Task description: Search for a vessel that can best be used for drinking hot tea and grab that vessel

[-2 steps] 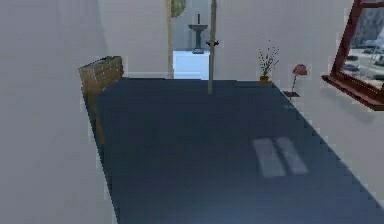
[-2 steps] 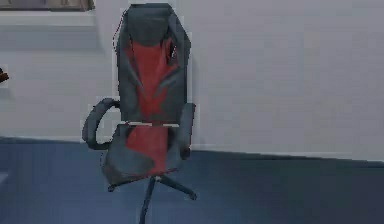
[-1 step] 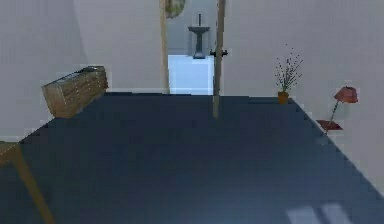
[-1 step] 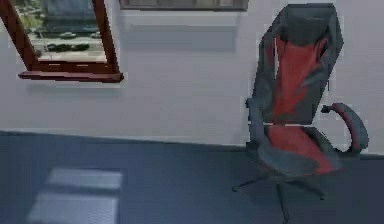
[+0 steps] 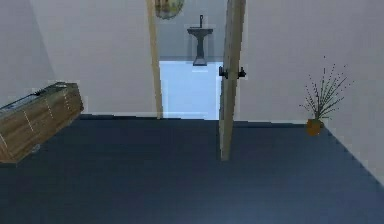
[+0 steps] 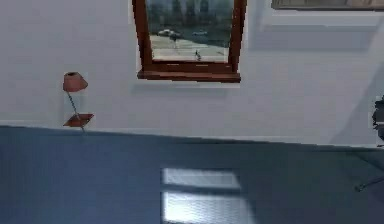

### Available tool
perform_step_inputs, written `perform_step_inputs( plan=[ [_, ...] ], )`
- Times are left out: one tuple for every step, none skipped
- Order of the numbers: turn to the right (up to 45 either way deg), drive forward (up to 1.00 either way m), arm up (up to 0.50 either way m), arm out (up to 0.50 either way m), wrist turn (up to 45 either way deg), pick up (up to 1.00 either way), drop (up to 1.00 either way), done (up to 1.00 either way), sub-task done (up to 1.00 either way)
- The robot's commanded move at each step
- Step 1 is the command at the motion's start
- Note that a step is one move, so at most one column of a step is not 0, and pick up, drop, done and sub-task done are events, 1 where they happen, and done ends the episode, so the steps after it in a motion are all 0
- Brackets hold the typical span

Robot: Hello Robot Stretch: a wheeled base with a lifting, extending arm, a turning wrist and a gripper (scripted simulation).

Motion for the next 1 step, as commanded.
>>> perform_step_inputs(
  plan=[
    [0.0, 1.0, 0.0, 0.0, 0.0, 0.0, 0.0, 0.0, 0.0]
  ],
)
